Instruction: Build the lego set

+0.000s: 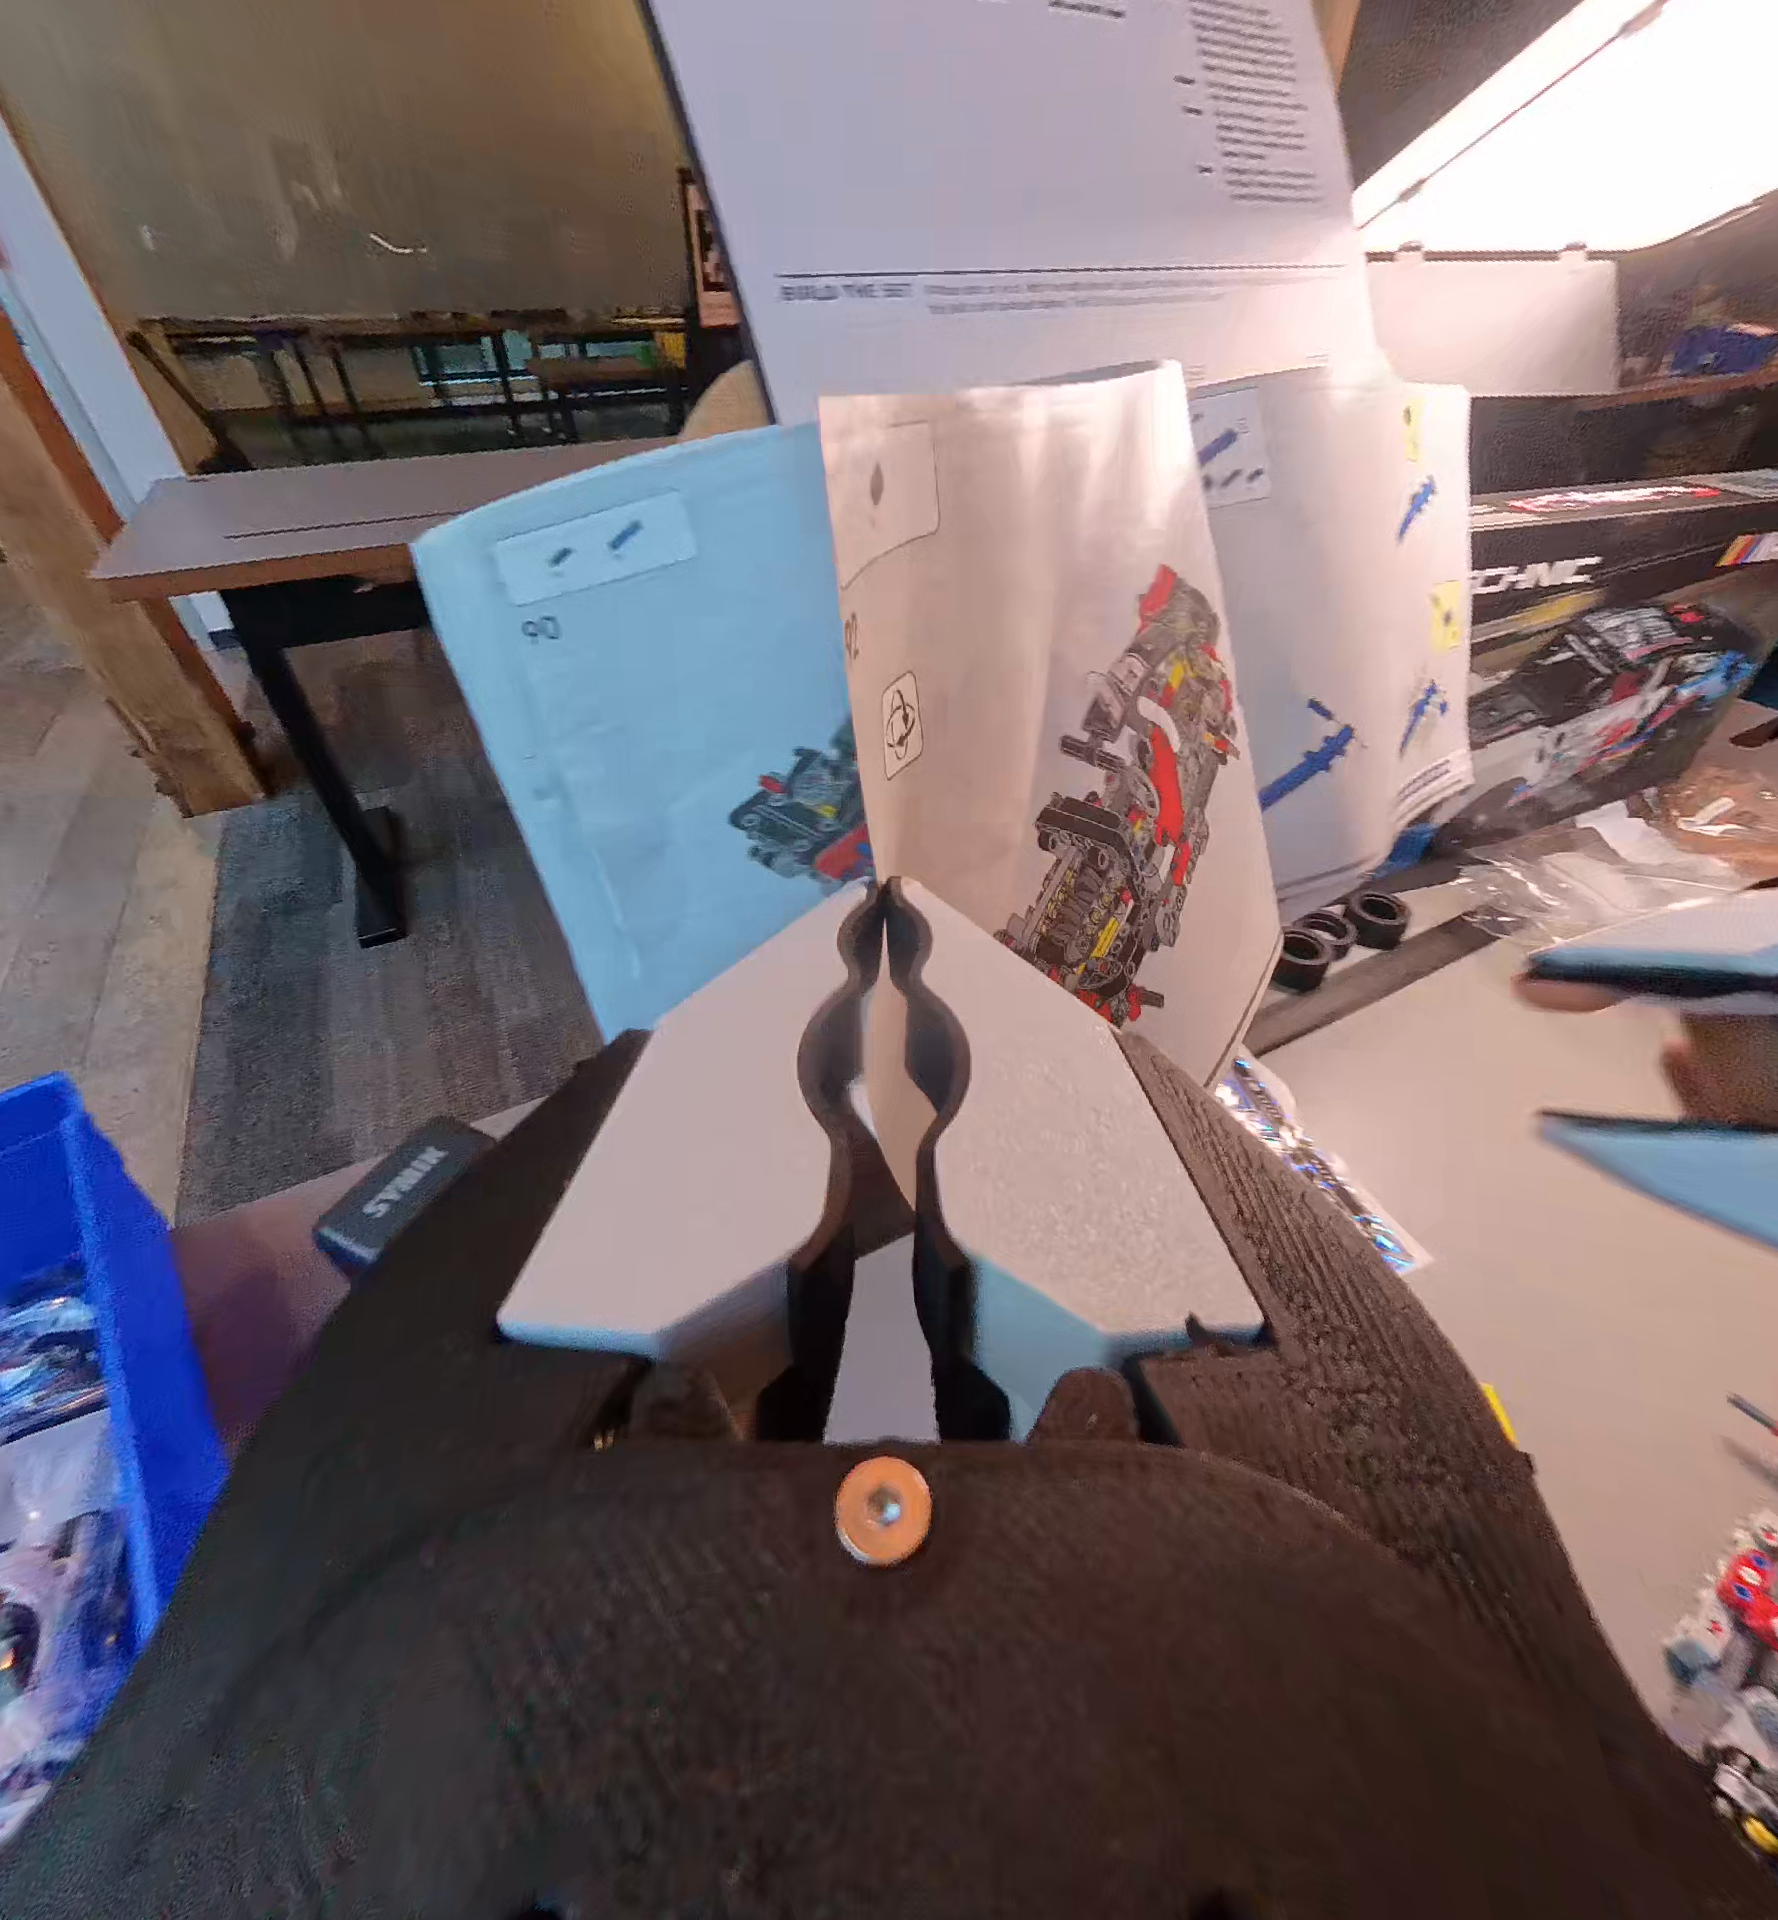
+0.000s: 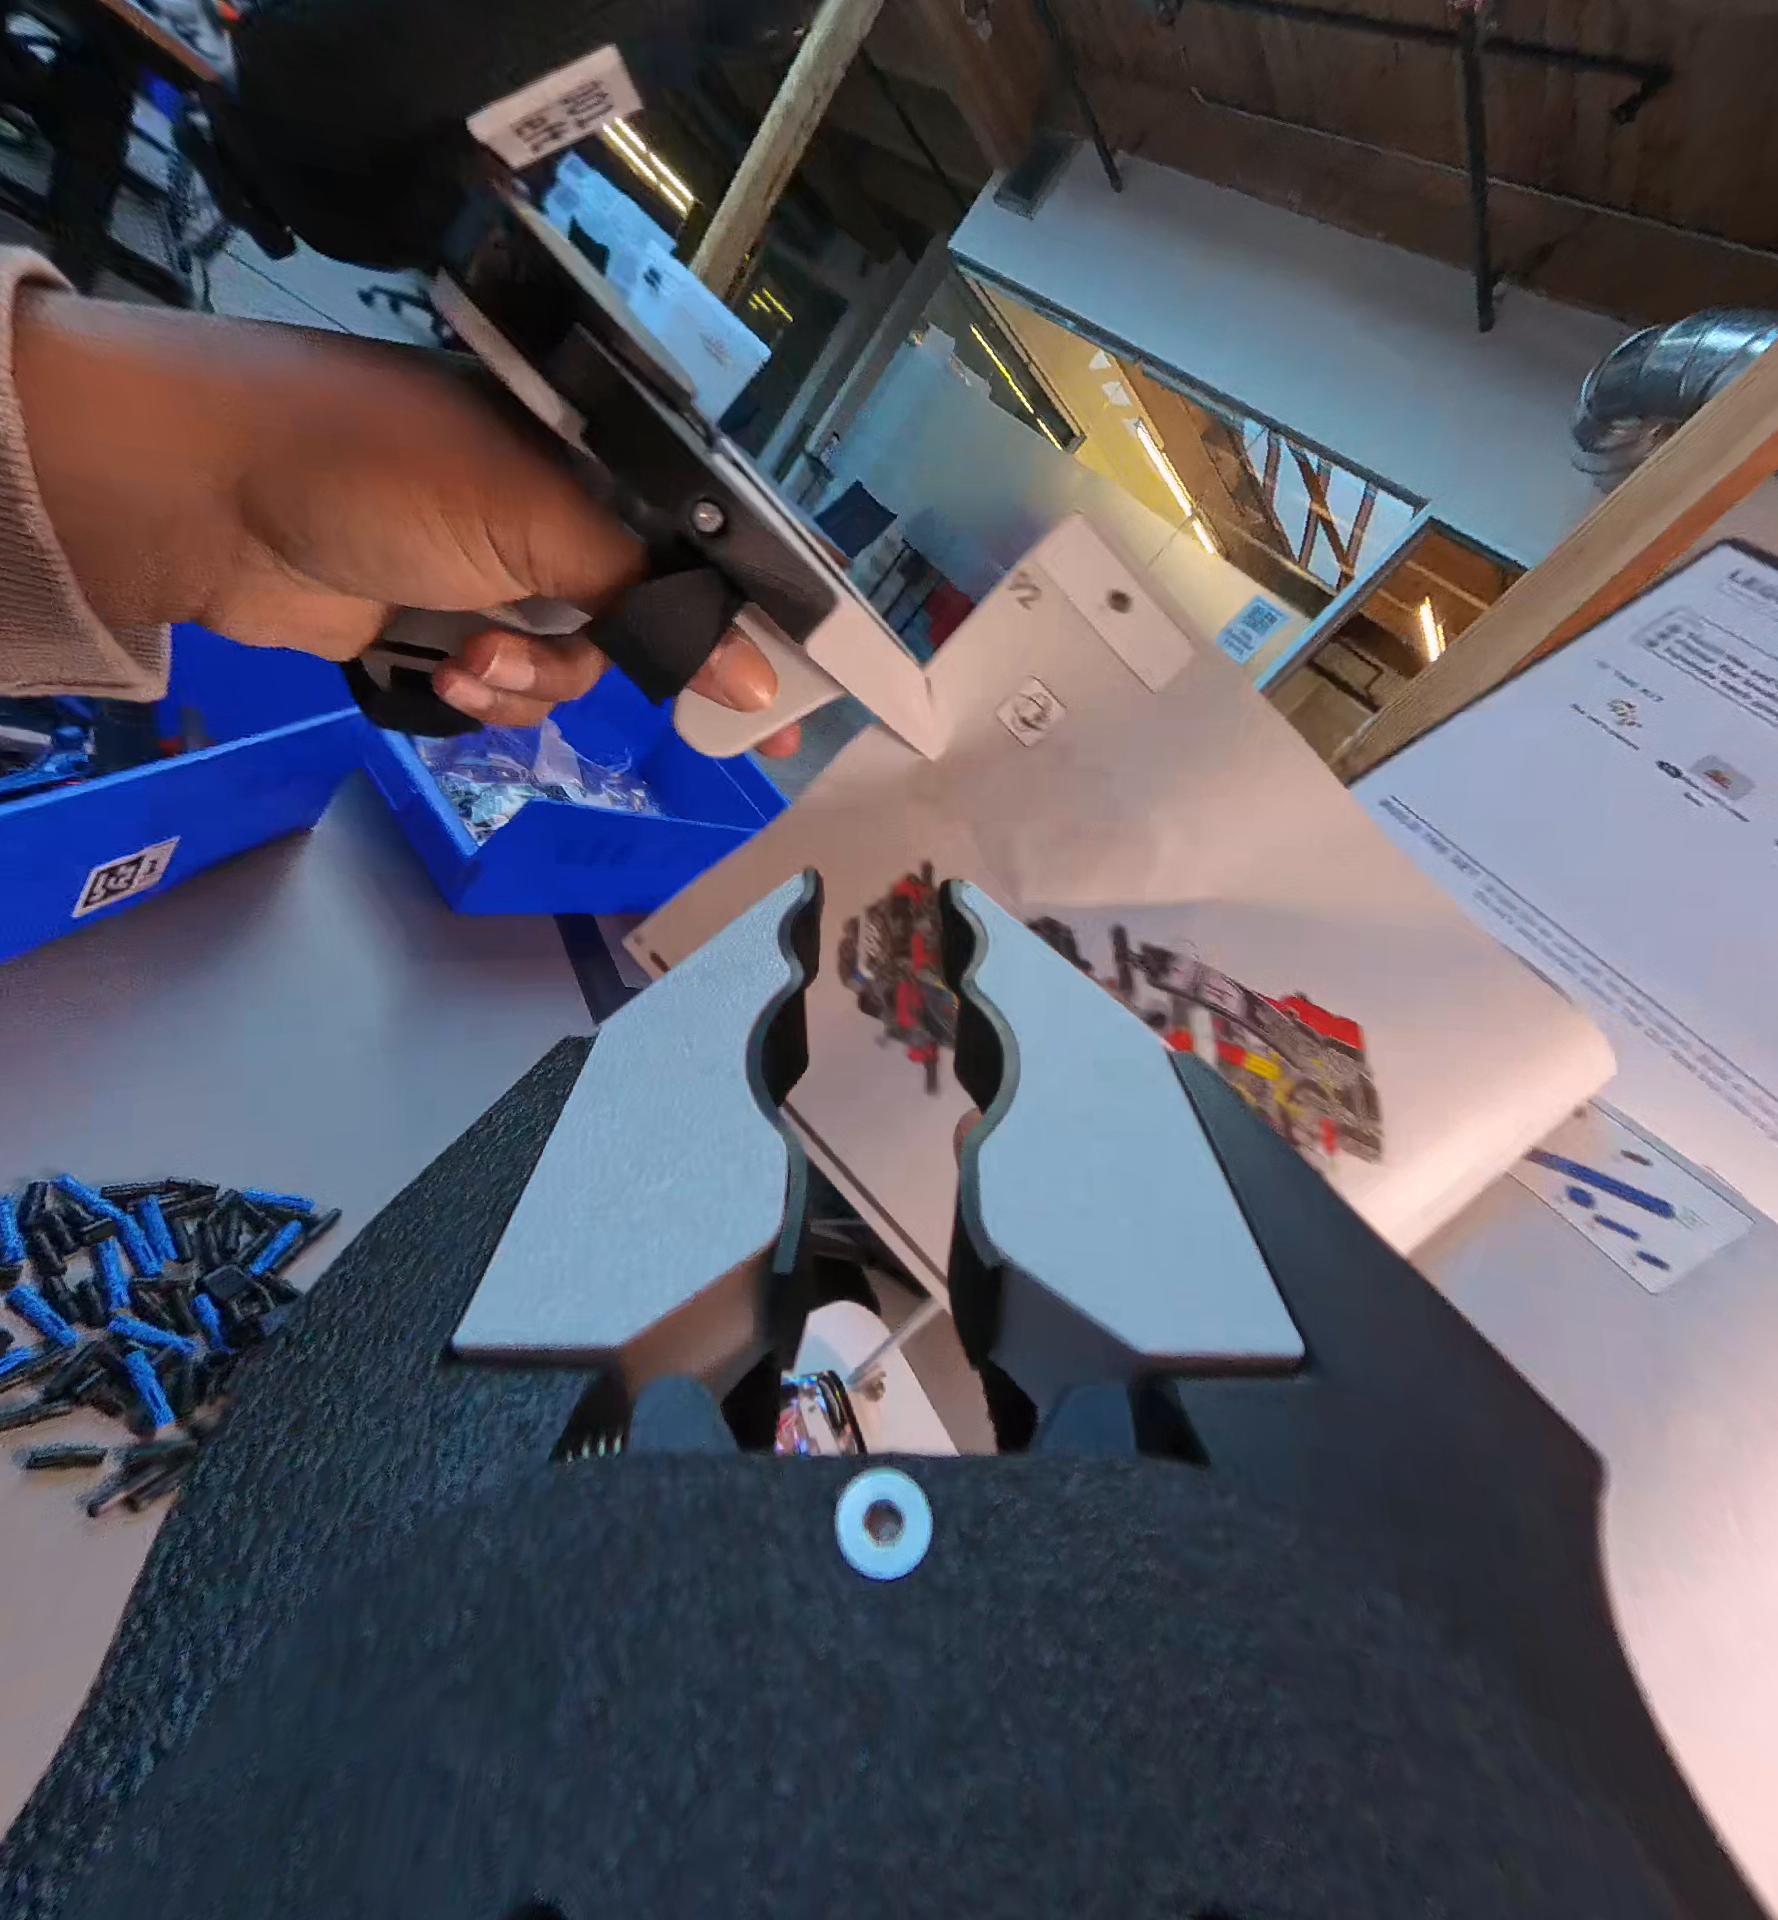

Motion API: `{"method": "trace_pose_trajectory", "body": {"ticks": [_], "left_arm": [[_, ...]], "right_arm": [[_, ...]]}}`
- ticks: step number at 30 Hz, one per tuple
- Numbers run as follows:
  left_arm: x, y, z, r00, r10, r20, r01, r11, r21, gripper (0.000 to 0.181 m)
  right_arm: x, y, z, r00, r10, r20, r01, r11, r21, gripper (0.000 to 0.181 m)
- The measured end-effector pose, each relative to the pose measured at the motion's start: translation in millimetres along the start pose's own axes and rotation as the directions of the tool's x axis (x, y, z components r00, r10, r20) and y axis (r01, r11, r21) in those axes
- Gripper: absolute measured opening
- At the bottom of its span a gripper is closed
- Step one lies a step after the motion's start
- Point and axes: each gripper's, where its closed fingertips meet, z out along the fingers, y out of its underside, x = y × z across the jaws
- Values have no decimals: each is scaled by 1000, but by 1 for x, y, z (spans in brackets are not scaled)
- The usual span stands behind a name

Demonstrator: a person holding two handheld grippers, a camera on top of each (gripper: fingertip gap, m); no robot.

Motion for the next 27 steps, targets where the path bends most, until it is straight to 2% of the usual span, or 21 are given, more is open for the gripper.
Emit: {"method": "trace_pose_trajectory", "body": {"ticks": [3, 6, 8, 10, 11, 13, 15, 17, 19, 22, 24, 27], "left_arm": [[-28, 0, 10, 999, -29, 15, 29, 999, -25, 0], [-50, -1, 28, 999, -35, 39, 36, 998, -41, 0], [-57, 3, 42, 998, -30, 51, 33, 998, -53, 0], [-60, 2, 48, 995, -81, 65, 84, 996, -31, 0], [-60, -3, 46, 989, -122, 88, 122, 993, 7, 6], [-54, -15, 30, 975, -186, 125, 170, 977, 130, 27], [-36, -13, 11, 970, -200, 135, 172, 966, 194, 33], [-2, 12, 7, 972, -231, 42, 222, 963, 154, 33], [29, 55, 15, 950, -308, -46, 309, 950, 35, 35], [63, 114, 34, 837, -530, -137, 520, 848, -107, 38], [71, 135, 50, 692, -705, -157, 693, 709, -129, 44], [60, 147, 67, 451, -876, -173, 885, 464, -42, 56]], "right_arm": [[50, 28, -11, 999, -31, -28, 26, 990, -142, 20], [105, 85, -9, 969, -246, -29, 219, 906, -361, 22], [108, 106, 0, 959, -276, 58, 276, 878, -391, 29], [106, 116, 12, 932, -351, 91, 356, 840, -409, 30], [107, 121, 18, 908, -410, 89, 406, 805, -432, 30], [108, 135, 29, 866, -490, 98, 470, 733, -491, 30], [107, 139, 37, 866, -493, 82, 465, 737, -490, 29], [106, 140, 42, 881, -468, 66, 438, 755, -488, 29], [105, 140, 45, 886, -460, 60, 427, 759, -492, 28], [104, 140, 47, 881, -468, 67, 436, 749, -499, 26], [105, 139, 48, 889, -453, 64, 420, 754, -505, 26], [105, 139, 48, 901, -431, 52, 396, 766, -507, 25]]}}
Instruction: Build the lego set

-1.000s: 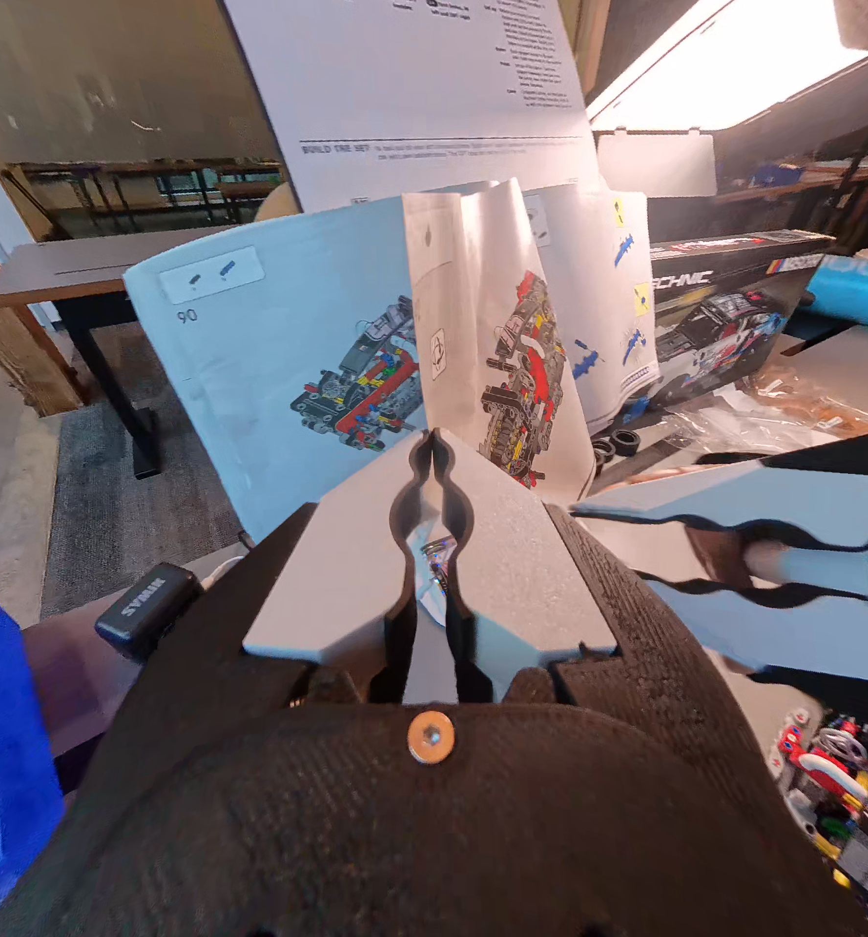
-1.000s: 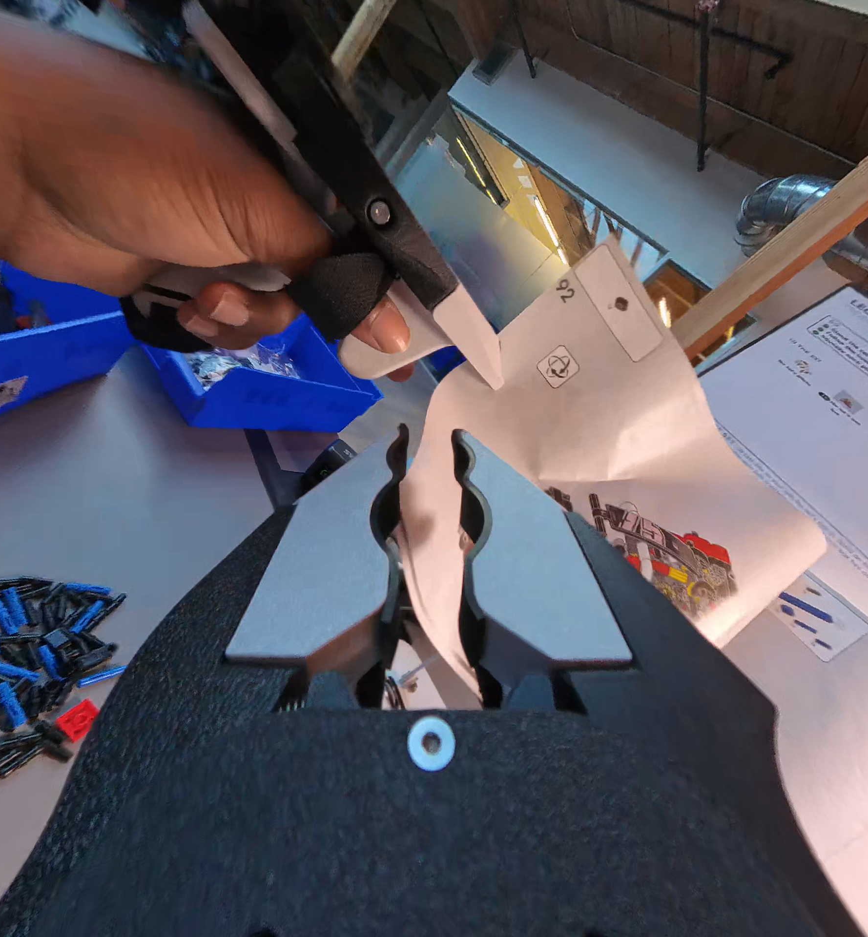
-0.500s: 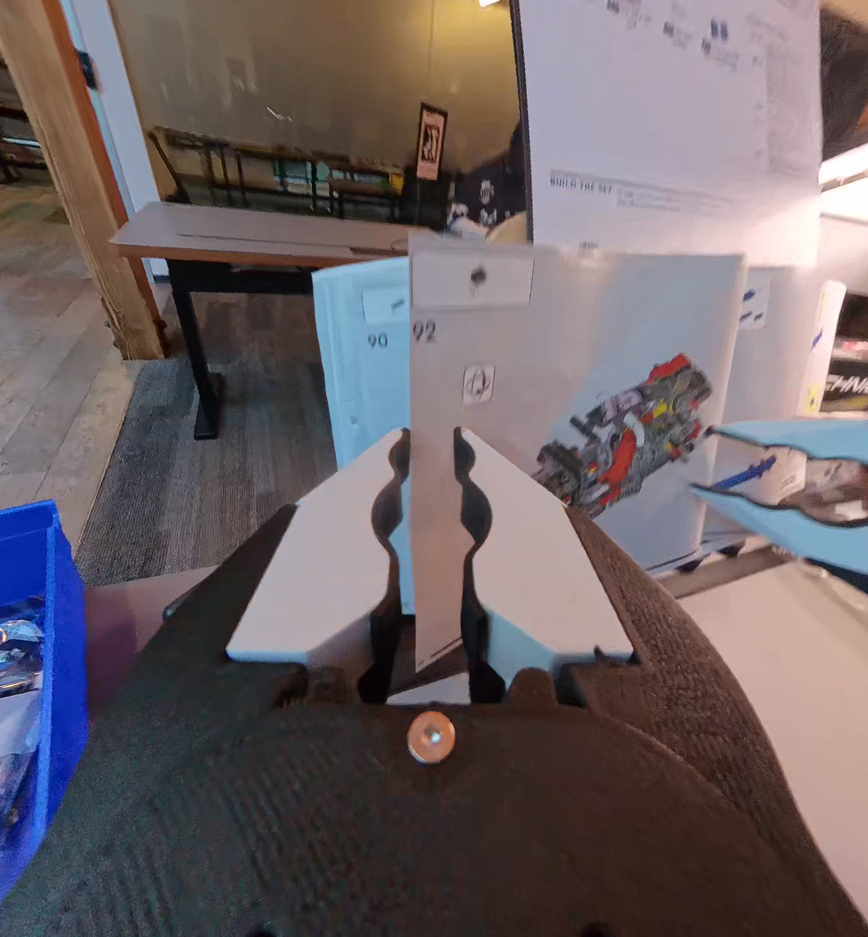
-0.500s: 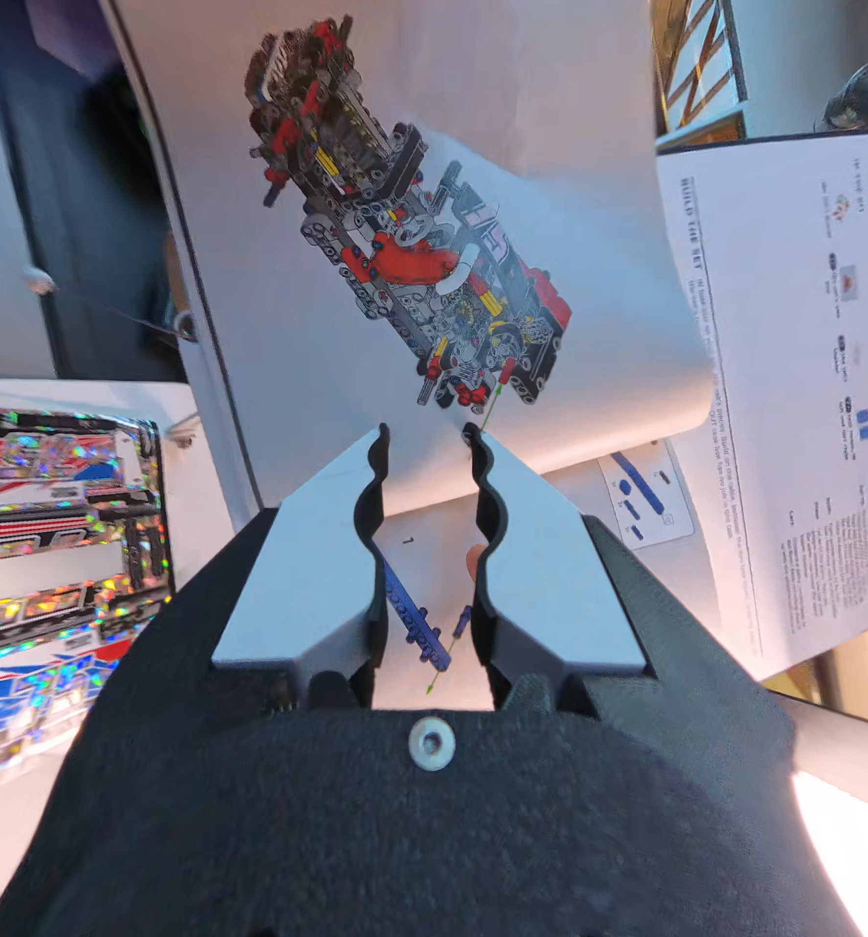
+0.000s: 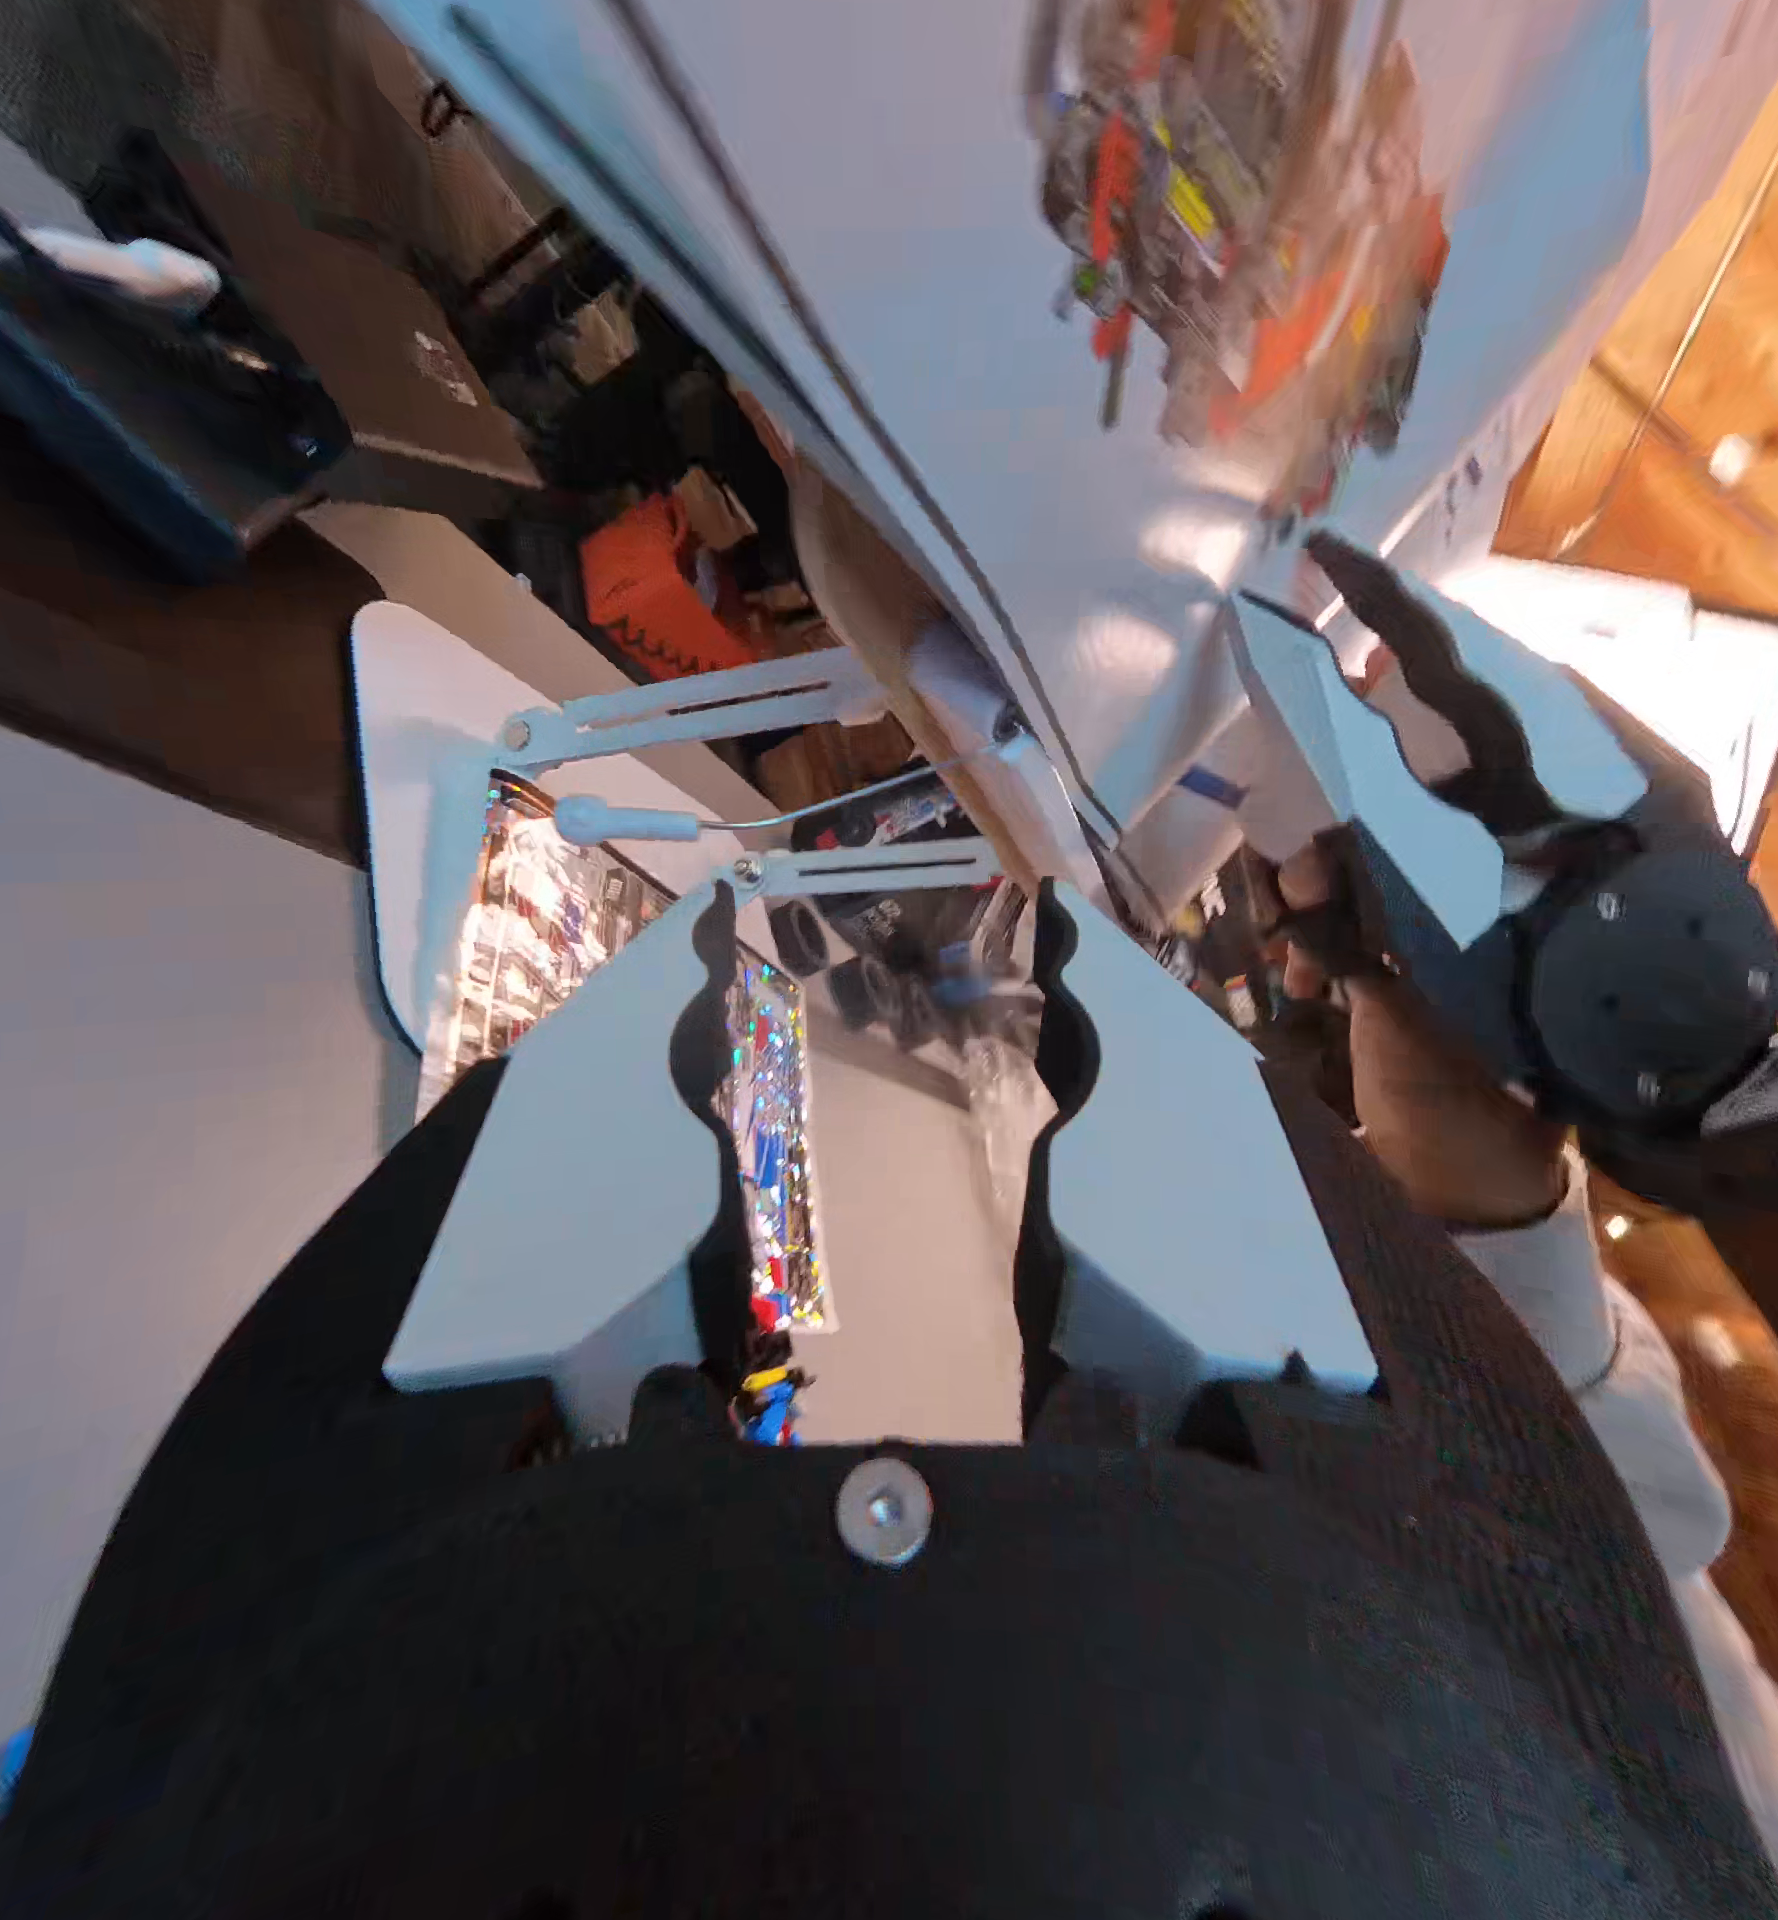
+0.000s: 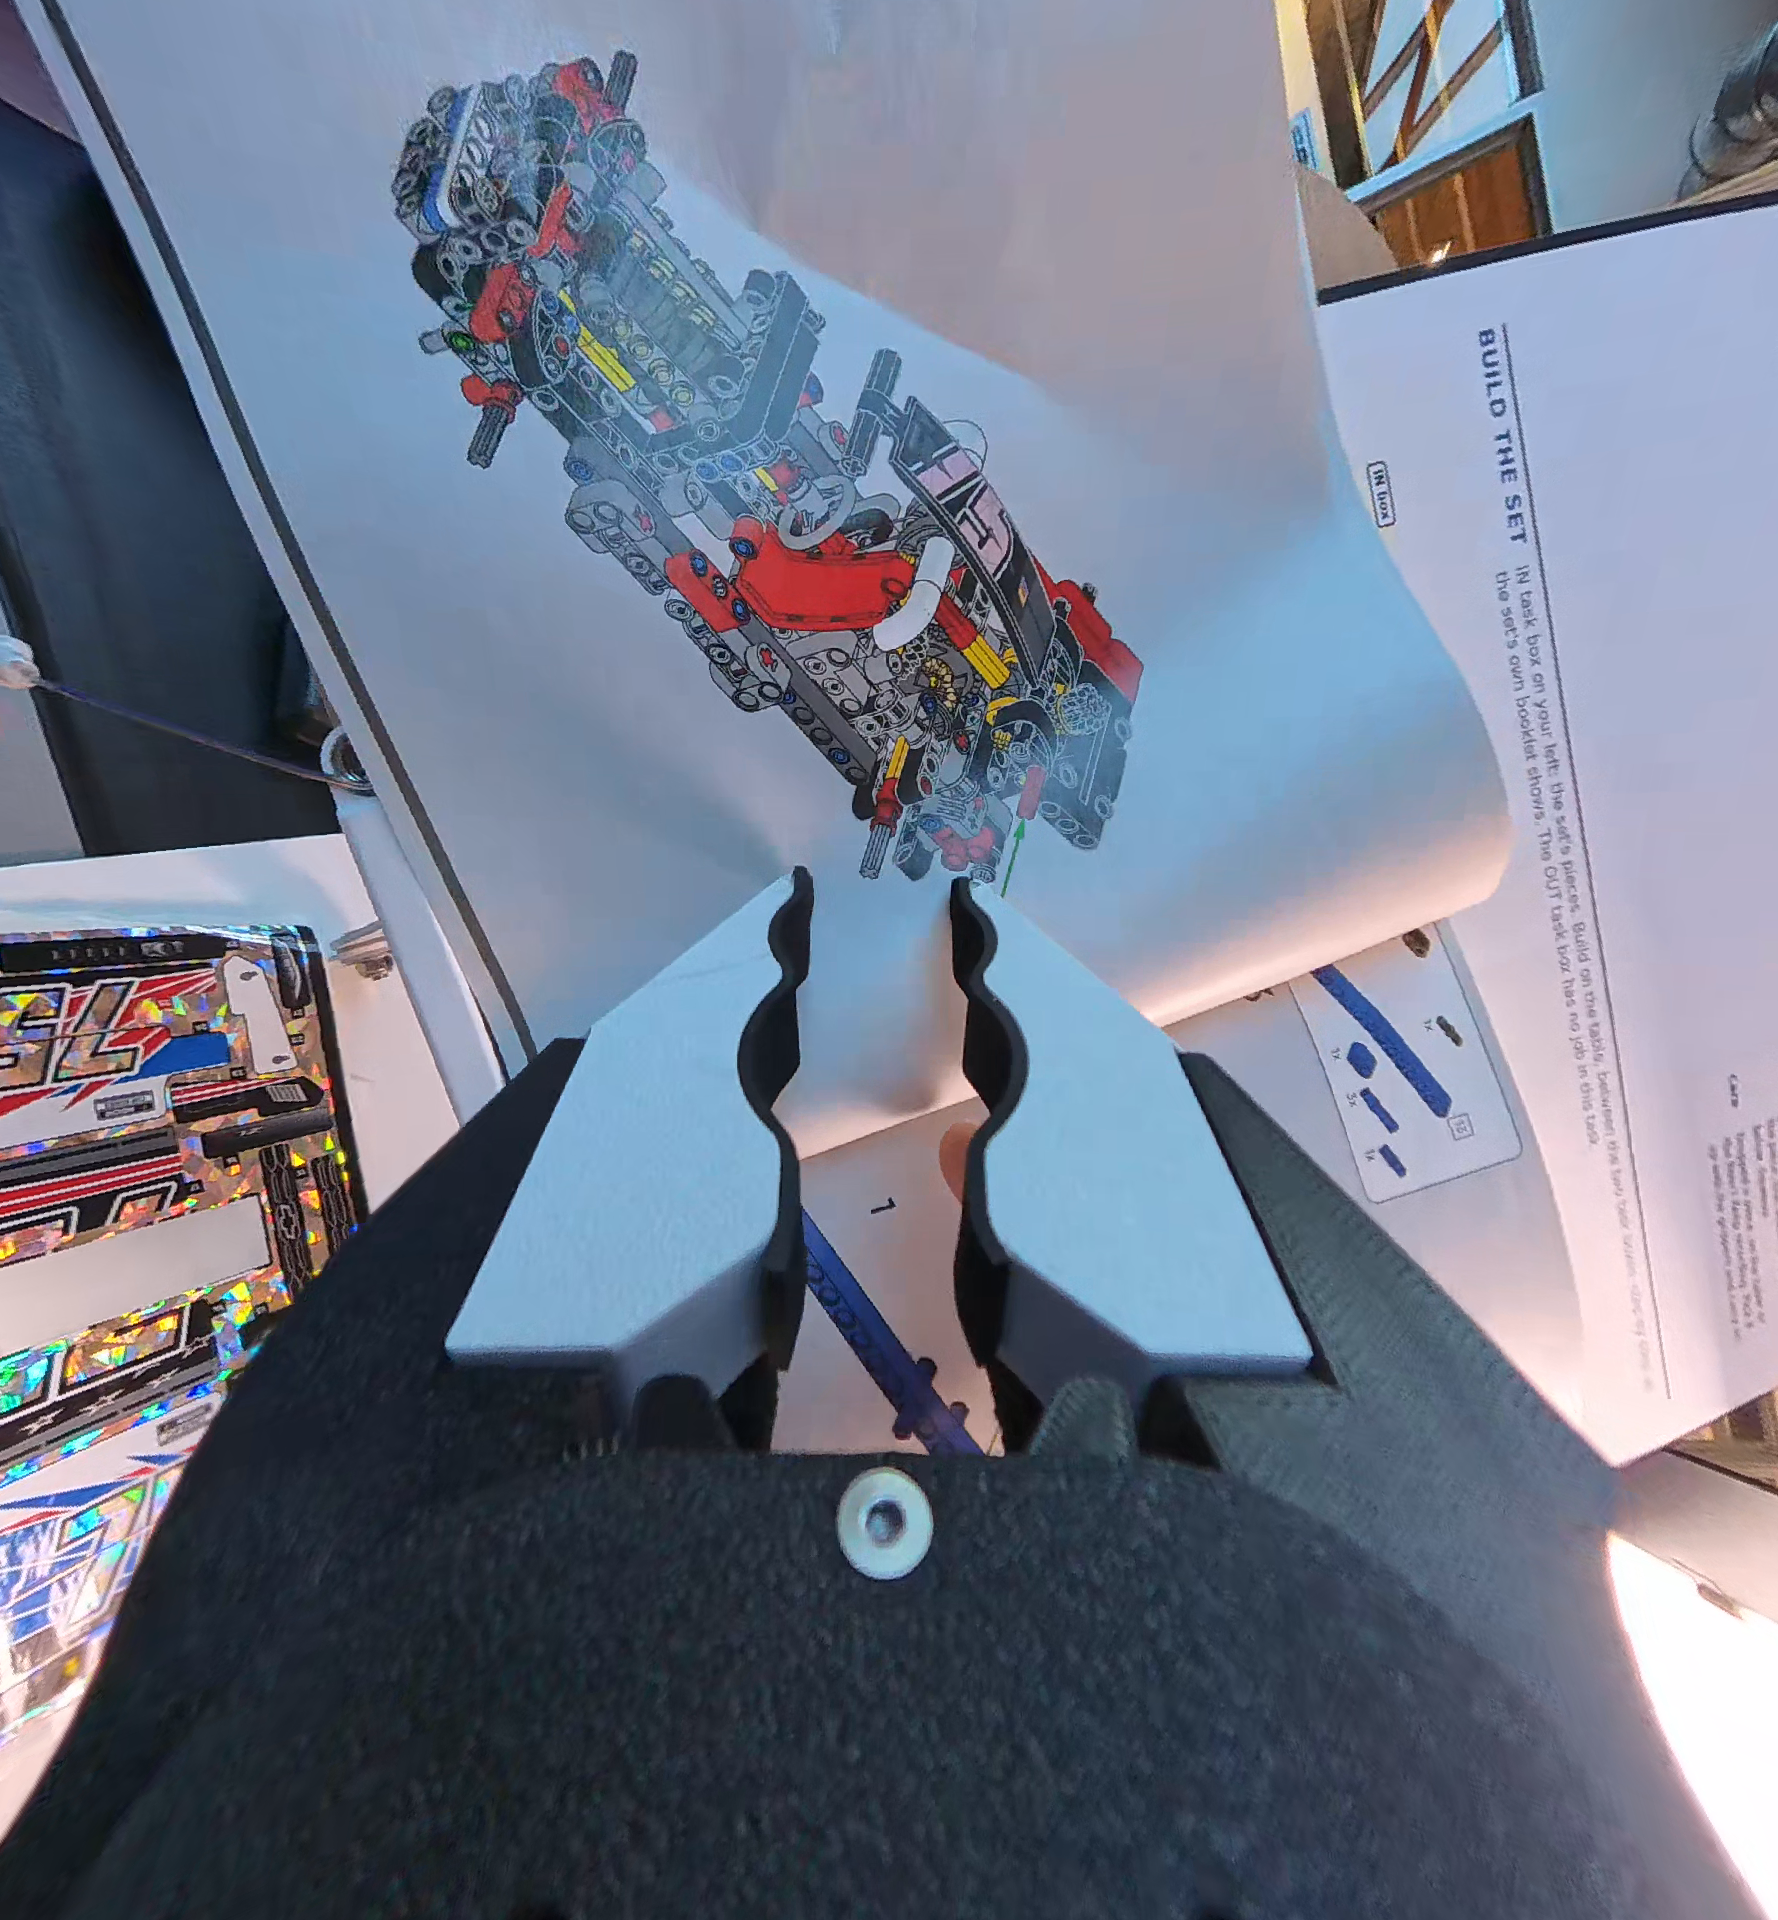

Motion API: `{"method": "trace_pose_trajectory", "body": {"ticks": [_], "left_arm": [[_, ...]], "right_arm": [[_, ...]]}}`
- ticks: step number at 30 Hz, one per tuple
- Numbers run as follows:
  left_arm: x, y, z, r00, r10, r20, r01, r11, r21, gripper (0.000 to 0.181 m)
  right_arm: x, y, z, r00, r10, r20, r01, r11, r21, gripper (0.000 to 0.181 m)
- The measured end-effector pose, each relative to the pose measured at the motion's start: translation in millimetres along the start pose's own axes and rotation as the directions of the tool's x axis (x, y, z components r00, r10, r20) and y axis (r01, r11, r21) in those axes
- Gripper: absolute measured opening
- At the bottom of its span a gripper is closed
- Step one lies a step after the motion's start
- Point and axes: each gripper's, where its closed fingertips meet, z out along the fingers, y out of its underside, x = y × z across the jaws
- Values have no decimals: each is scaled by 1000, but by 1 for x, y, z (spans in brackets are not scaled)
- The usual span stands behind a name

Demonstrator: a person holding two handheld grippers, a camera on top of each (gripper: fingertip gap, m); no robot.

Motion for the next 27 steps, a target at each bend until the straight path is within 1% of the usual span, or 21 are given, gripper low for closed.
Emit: {"method": "trace_pose_trajectory", "body": {"ticks": [1, 3, 7, 11, 15, 17, 22, 27], "left_arm": [[-6, -2, 3, 999, -52, 8, 52, 998, 37, 61], [-16, -9, 8, 996, -82, 39, 77, 991, 109, 63], [-17, -22, 18, 980, -196, -31, 198, 958, 208, 67], [-11, -26, 29, 968, -231, -97, 247, 941, 230, 53], [-8, -34, 34, 975, -200, -96, 219, 942, 255, 39], [-7, -37, 37, 973, -205, -111, 227, 938, 262, 32], [-3, -44, 37, 973, -182, -141, 216, 932, 290, 16], [-3, -45, 36, 980, -140, -139, 173, 950, 262, 14]], "right_arm": [[0, 0, -1, 1000, 7, 2, -7, 1000, 2, 25], [0, 0, -2, 1000, 9, 4, -9, 1000, 3, 25], [1, -1, -2, 998, 67, 8, -67, 998, 20, 23], [2, -1, -2, 997, 75, 11, -75, 997, 24, 21], [3, -1, -4, 999, 46, 29, -46, 999, 5, 19], [5, -1, -4, 999, 37, 25, -37, 999, 7, 17], [5, 0, -4, 999, 43, 22, -43, 999, 12, 17], [5, 0, -4, 999, 36, 26, -36, 999, 7, 17]]}}
